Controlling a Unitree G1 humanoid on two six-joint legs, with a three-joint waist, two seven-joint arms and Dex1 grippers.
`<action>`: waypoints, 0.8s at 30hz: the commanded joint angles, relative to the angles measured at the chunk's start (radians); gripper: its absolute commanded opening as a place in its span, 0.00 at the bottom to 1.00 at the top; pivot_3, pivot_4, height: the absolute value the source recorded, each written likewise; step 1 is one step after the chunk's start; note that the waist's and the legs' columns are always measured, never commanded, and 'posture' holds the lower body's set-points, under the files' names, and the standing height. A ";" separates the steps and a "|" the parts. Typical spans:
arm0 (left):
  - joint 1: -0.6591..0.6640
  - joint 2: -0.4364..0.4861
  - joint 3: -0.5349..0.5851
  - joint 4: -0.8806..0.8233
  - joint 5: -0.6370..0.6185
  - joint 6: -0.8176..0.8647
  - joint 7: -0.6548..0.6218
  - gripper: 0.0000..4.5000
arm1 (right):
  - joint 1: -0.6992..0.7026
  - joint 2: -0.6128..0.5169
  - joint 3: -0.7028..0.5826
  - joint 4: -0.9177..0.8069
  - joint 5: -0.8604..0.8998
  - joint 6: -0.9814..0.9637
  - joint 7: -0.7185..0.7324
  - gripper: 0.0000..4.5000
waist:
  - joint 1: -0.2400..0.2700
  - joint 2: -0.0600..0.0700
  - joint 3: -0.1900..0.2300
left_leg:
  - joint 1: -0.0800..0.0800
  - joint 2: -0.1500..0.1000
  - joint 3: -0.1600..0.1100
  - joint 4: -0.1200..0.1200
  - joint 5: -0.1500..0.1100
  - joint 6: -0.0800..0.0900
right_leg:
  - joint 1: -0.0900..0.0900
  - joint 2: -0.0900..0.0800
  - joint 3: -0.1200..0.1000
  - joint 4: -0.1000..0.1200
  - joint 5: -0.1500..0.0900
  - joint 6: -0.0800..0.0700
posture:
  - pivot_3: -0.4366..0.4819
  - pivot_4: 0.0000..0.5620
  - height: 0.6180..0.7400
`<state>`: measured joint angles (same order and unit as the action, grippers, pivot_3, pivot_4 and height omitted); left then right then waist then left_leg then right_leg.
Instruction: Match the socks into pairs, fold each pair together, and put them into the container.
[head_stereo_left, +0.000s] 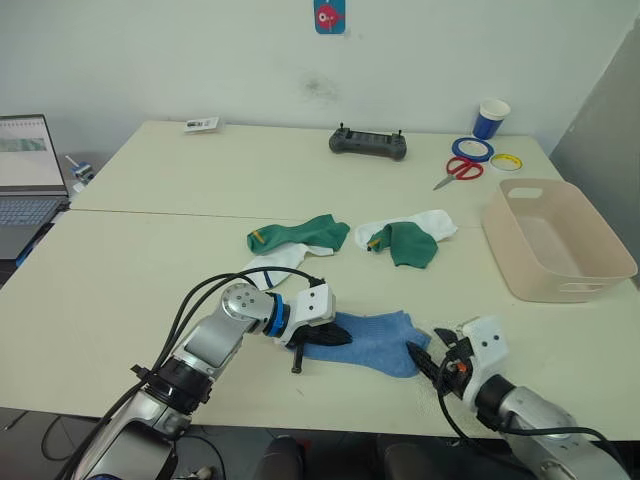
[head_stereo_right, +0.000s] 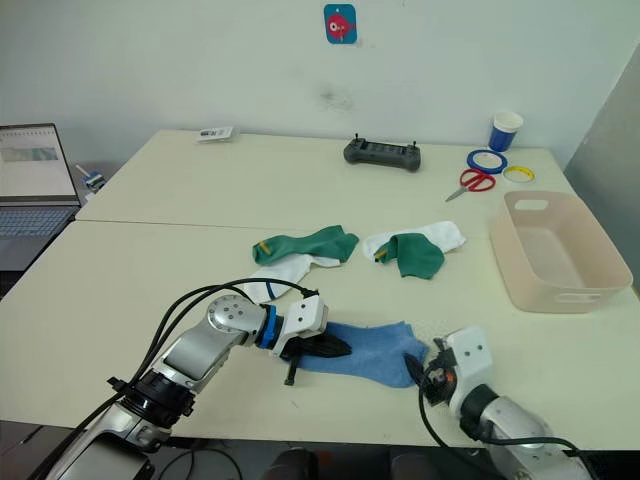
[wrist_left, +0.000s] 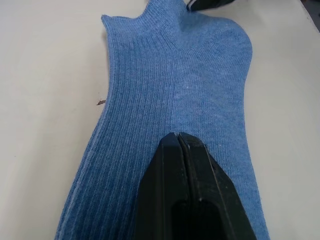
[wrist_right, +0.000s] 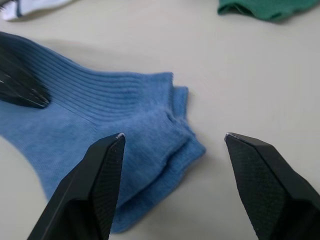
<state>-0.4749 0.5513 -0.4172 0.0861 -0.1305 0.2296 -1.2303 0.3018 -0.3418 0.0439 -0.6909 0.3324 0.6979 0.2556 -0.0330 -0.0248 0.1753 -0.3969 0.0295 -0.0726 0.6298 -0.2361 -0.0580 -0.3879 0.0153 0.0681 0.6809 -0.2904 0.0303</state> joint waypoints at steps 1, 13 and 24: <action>0.029 0.012 -0.017 -0.007 0.025 0.006 -0.006 0.00 | -0.007 0.013 0.025 -0.008 -0.003 -0.005 -0.003 0.77 | 0.000 0.000 0.000 | 0.000 0.000 0.000 0.000 0.000 0.000 | 0.000 0.000 0.000 0.000 0.000 0.000 | 0.48 0.27 1.00; -0.003 -0.041 0.003 -0.077 -0.008 0.126 0.038 0.00 | 0.010 -0.038 -0.062 -0.037 0.031 -0.017 0.050 0.01 | 0.001 0.001 0.000 | 0.000 0.000 0.000 0.000 0.000 0.000 | 0.000 0.000 0.000 0.000 0.000 0.000 | 0.48 0.27 1.00; -0.038 -0.120 -0.041 -0.001 0.064 0.122 0.102 0.00 | 0.017 -0.153 -0.249 -0.149 0.278 0.078 0.190 0.01 | 0.001 0.001 0.000 | 0.000 0.000 -0.001 0.000 0.000 0.000 | 0.000 0.000 -0.001 0.000 0.000 0.000 | 0.48 0.27 1.00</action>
<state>-0.5086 0.4416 -0.4363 0.0718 -0.0893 0.3593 -1.1454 0.3353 -0.4829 -0.1971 -0.7691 0.5423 0.7495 0.4234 -0.0316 -0.0236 0.1749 -0.3971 0.0292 -0.0732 0.6302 -0.2361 -0.0579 -0.3873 0.0157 0.0675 0.6812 -0.2903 0.0304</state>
